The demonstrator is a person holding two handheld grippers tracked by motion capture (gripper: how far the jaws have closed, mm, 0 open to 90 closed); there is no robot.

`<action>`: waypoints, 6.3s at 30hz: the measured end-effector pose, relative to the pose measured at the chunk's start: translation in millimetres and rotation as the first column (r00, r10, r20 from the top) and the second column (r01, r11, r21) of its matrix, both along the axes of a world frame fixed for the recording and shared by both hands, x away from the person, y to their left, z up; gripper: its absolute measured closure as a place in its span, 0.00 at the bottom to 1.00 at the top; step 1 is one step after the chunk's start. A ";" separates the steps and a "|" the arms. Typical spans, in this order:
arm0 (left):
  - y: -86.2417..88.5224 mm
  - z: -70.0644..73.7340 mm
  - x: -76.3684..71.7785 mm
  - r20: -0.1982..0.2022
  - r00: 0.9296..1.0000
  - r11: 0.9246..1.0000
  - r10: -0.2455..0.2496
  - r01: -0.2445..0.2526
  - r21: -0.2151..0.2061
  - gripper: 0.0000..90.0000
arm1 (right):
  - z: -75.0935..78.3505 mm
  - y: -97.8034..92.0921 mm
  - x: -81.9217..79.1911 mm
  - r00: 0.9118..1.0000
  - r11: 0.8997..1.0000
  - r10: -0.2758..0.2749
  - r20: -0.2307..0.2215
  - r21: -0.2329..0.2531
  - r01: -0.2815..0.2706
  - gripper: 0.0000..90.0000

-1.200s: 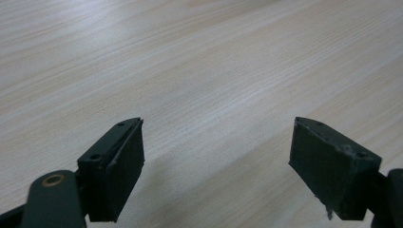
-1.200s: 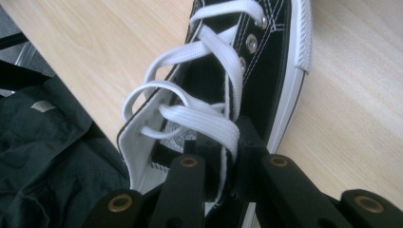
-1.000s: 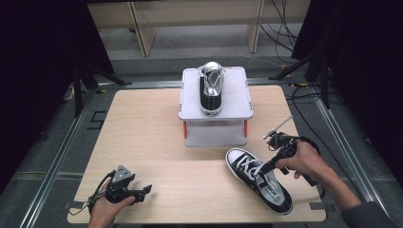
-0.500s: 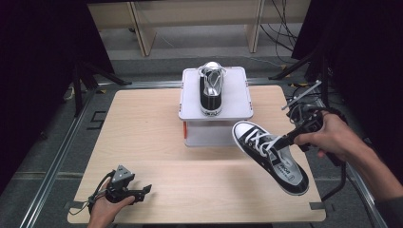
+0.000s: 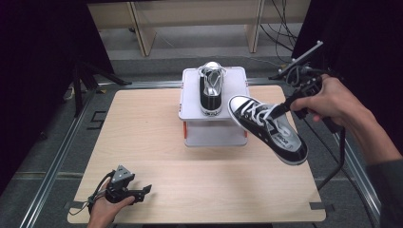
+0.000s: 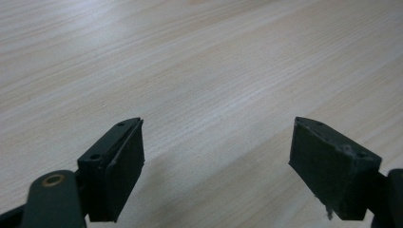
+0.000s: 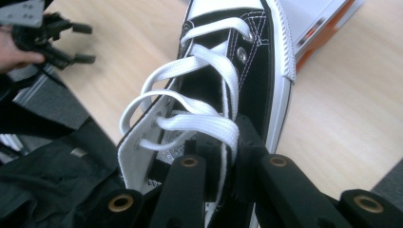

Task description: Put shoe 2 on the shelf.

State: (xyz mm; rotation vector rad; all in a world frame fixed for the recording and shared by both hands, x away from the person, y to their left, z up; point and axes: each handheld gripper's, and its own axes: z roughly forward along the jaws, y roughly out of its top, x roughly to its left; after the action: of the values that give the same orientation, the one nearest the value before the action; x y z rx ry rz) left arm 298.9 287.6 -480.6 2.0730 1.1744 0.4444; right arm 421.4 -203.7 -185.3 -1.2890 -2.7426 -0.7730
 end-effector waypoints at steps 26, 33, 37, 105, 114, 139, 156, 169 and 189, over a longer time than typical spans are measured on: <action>-1.7 2.1 -1.9 0.002 1.000 1.000 -0.005 0.005 -0.025 0.20 | 1.1 25.8 124.7 0.947 0.949 -0.315 0.069 0.022 0.314 0.94; -2.4 2.0 -2.4 0.007 1.000 0.999 -0.012 0.012 -0.040 0.20 | -6.6 37.5 143.2 0.920 0.923 -0.385 0.073 0.033 0.383 0.94; -1.9 3.0 -3.1 0.007 1.000 0.999 -0.015 0.015 -0.040 0.20 | -19.2 47.3 156.4 0.905 0.908 -0.420 0.065 0.026 0.419 0.94; -4.0 2.2 -4.3 -0.001 1.000 0.999 -0.013 0.013 -0.040 0.20 | -57.9 60.5 161.5 0.916 0.905 -0.392 -0.080 0.145 0.400 0.91; -1.3 3.0 -3.8 0.010 0.999 0.999 -0.044 0.044 -0.029 0.20 | -63.5 57.1 160.5 0.912 0.906 -0.404 -0.075 0.102 0.410 0.88; -2.4 2.0 -4.1 0.004 1.000 0.999 -0.012 0.012 -0.035 0.20 | -31.3 95.6 145.0 0.945 0.945 -0.322 0.047 0.077 0.318 0.79; -2.9 1.6 -3.9 -0.003 1.000 0.999 -0.015 0.015 -0.030 0.20 | -43.8 105.7 150.7 0.953 0.956 -0.292 0.081 0.036 0.290 0.96; -3.2 1.8 -4.2 0.001 1.000 0.999 -0.014 0.014 -0.031 0.20 | -45.3 111.1 149.1 0.949 0.950 -0.309 0.067 0.053 0.306 0.86; -1.5 -0.2 -4.5 -0.003 1.000 1.000 -0.002 0.002 -0.011 0.20 | -32.8 15.3 76.2 0.967 0.955 -0.216 0.135 0.234 0.181 0.56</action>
State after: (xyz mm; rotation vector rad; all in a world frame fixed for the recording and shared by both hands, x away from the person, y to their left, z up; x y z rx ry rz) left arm 294.4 286.2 -480.7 2.0659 1.1734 0.4330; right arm 497.6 -188.4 -218.1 -1.5309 -2.5696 -1.2081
